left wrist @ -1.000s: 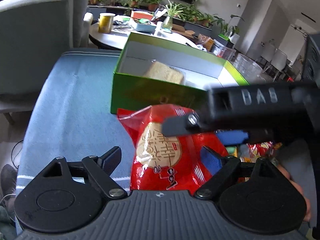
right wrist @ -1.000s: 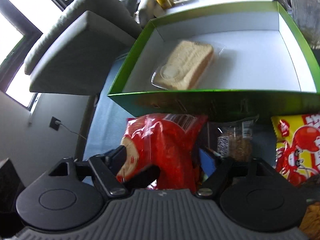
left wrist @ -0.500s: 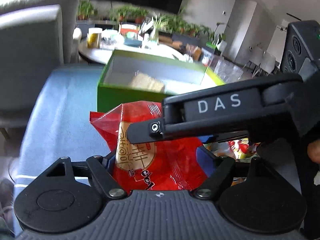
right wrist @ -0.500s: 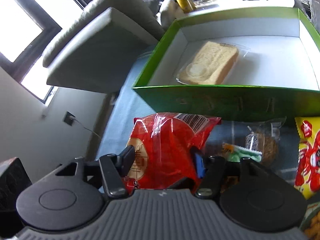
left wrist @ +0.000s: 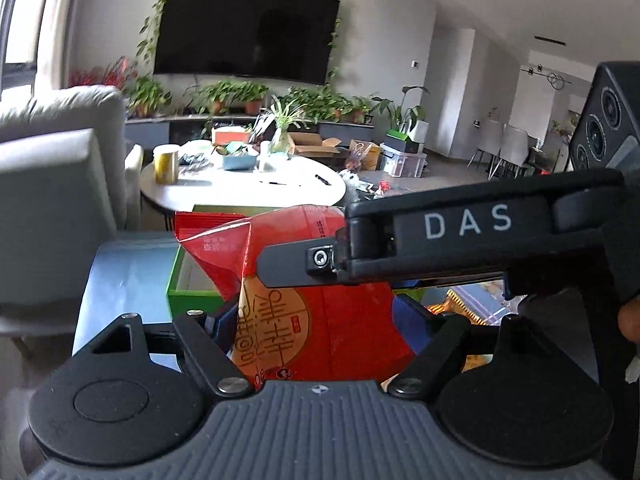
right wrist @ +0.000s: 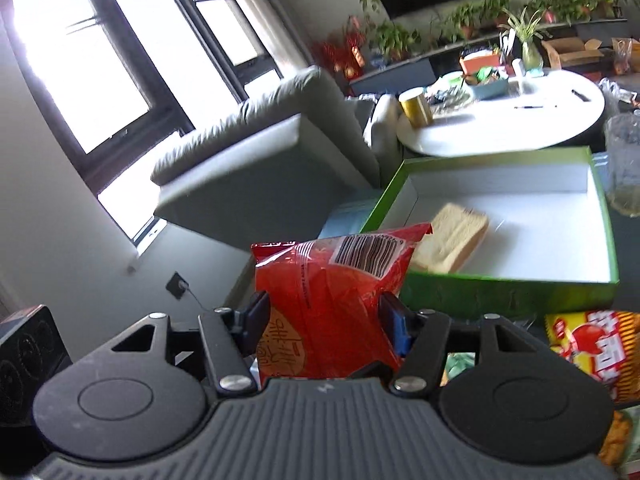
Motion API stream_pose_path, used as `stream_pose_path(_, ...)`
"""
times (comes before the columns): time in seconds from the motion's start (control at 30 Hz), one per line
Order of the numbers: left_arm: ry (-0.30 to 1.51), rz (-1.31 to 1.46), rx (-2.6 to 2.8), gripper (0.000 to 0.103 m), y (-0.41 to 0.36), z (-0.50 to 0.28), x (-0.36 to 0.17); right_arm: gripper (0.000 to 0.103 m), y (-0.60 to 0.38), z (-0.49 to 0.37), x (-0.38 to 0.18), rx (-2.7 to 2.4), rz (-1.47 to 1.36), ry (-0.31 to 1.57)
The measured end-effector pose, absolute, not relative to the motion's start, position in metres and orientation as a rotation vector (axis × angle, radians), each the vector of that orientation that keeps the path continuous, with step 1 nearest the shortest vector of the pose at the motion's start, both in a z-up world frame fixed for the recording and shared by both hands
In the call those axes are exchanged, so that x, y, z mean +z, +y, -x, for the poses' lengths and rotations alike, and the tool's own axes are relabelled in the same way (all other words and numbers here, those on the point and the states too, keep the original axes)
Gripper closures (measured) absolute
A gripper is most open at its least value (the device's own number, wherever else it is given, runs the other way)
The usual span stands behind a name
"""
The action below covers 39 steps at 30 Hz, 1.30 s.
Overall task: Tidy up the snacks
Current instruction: 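Lift the red bag into the green box and release it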
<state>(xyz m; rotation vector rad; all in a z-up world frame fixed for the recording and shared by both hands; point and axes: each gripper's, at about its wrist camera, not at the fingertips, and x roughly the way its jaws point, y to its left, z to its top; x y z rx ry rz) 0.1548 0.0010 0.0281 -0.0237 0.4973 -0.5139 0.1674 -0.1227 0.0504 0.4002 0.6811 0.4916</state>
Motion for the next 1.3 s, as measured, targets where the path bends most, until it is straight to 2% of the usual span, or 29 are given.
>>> stream_pose_path(0.4, 0.460, -0.088, -0.576, 0.028, -0.056, -0.202, 0.049, 0.033, -0.169, -0.199, 0.065, 0.403, -0.462, 0.594)
stream_pose_path(1.07, 0.580, -0.119, -0.600, 0.027, -0.090, -0.283, 0.004, 0.033, -0.201, -0.275, 0.014, 0.329, -0.525, 0.686)
stream_pose_path(1.3, 0.628, -0.119, -0.580, 0.027, -0.086, -0.290, -0.011, 0.033, -0.207, -0.286, -0.005, 0.297, -0.541, 0.747)
